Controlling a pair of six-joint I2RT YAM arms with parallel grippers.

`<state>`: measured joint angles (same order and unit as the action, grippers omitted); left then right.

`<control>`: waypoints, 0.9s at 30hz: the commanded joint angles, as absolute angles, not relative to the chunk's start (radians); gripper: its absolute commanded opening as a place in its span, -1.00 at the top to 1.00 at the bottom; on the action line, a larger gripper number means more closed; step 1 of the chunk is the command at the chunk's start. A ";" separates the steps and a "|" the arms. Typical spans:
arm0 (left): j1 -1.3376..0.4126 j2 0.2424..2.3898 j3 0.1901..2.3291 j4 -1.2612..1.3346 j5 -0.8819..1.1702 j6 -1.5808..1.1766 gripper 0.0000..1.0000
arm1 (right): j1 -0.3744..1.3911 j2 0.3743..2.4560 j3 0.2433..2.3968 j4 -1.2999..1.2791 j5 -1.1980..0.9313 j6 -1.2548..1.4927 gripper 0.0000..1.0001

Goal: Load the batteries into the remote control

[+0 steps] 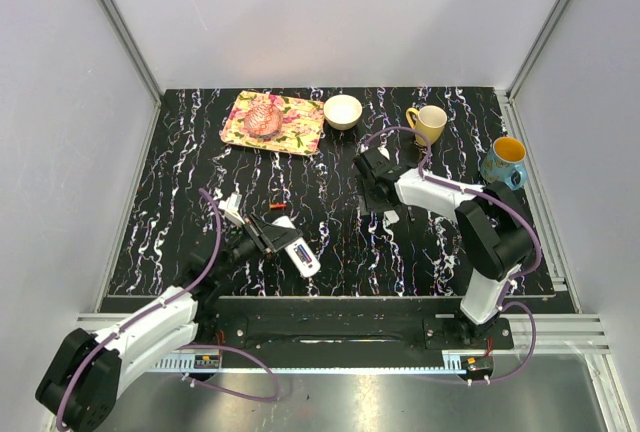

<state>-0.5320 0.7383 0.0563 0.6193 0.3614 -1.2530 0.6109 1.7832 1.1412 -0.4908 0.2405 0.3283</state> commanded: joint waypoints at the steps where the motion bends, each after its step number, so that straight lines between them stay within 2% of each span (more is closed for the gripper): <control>1: -0.535 0.747 0.089 0.646 0.347 -1.241 1.00 | 0.592 1.770 1.127 -0.456 0.230 0.319 -0.30; 19: -0.540 0.793 0.094 0.669 0.337 -1.241 1.00 | 0.560 1.759 1.074 -0.417 0.236 0.316 -0.37; 27: -0.546 0.818 0.097 0.686 0.337 -1.243 1.00 | 0.534 1.770 1.052 -0.393 0.172 0.330 -0.35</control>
